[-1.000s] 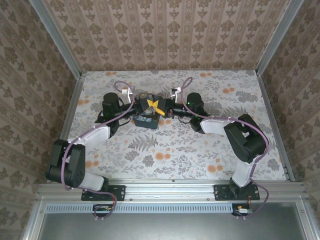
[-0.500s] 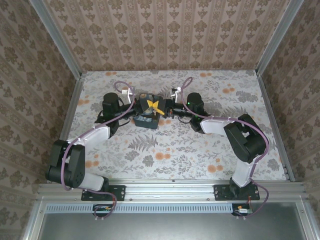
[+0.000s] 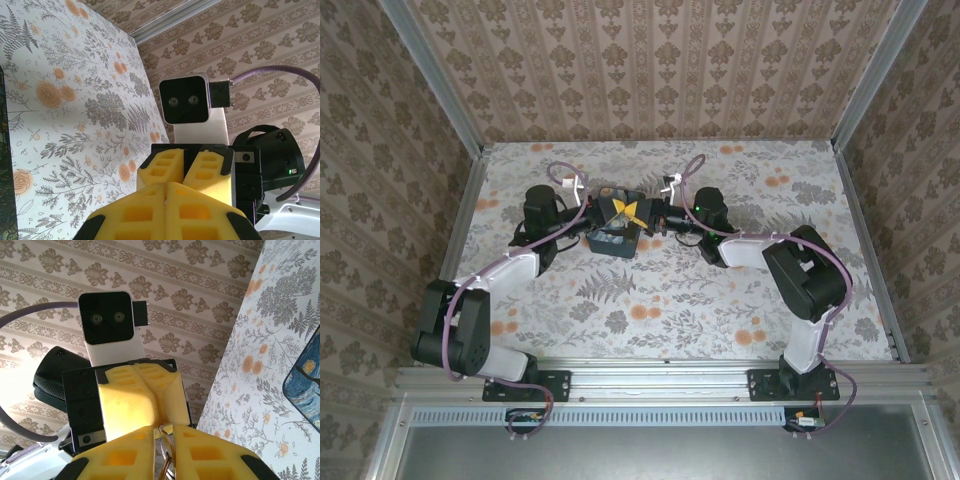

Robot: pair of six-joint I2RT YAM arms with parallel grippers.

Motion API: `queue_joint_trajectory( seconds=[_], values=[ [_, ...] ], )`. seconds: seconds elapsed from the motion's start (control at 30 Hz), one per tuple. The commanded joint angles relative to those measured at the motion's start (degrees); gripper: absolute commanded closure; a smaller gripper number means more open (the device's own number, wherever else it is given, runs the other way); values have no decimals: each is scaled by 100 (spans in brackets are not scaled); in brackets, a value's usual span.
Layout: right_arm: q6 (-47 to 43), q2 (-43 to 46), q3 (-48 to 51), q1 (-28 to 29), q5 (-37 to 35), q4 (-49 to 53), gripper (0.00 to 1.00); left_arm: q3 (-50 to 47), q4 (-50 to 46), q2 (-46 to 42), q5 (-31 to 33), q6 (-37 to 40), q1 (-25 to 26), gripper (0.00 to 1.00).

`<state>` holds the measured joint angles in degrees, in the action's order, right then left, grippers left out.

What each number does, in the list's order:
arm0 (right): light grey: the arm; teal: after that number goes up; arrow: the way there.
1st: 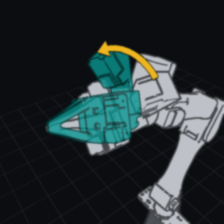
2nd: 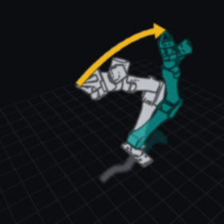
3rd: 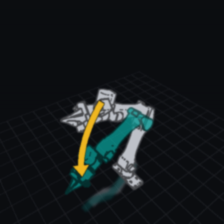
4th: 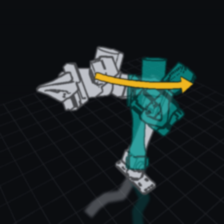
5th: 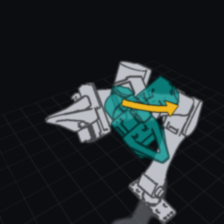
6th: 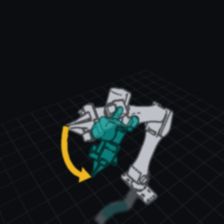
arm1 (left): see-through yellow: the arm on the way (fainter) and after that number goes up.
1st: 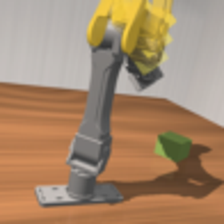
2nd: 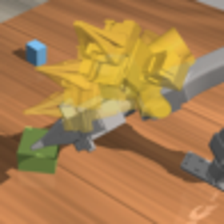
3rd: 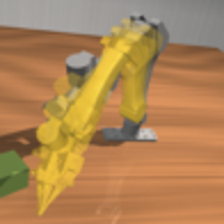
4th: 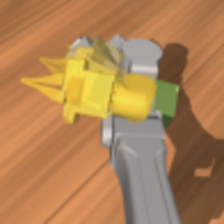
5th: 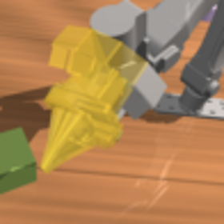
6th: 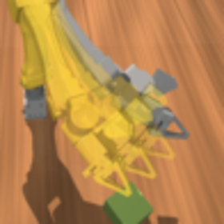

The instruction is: Unlock the padlock with the key

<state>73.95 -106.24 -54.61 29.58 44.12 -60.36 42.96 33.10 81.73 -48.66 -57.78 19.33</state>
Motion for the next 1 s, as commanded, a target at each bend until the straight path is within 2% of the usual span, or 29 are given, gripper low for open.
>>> queue_joint_trajectory(
  seconds=[0.0,0.2,0.4,0.57,0.7,0.73,0.83,0.97],
  values=[
    [103,-124,27,89,164,-437,86,-58,565,-89,-140,-237,-50,100],
    [134,-183,45,91,141,-662,91,-44,726,-50,-271,-324,-29,100],
    [420,-335,55,90,128,-1324,96,-52,750,-28,-251,-339,-19,100],
    [361,-297,144,91,88,-1347,100,-46,511,-40,-169,-191,-26,100],
    [223,-218,359,-33,74,-1171,100,25,-377,-189,-31,335,-129,63],
    [147,-178,435,-84,96,-1062,100,58,-617,-248,7,480,-170,57],
    [-268,37,603,-213,171,-468,100,247,-1401,-413,119,913,-247,46],
    [-1112,458,683,-383,227,850,100,483,-2451,-550,623,1304,-209,42]
  ],
)
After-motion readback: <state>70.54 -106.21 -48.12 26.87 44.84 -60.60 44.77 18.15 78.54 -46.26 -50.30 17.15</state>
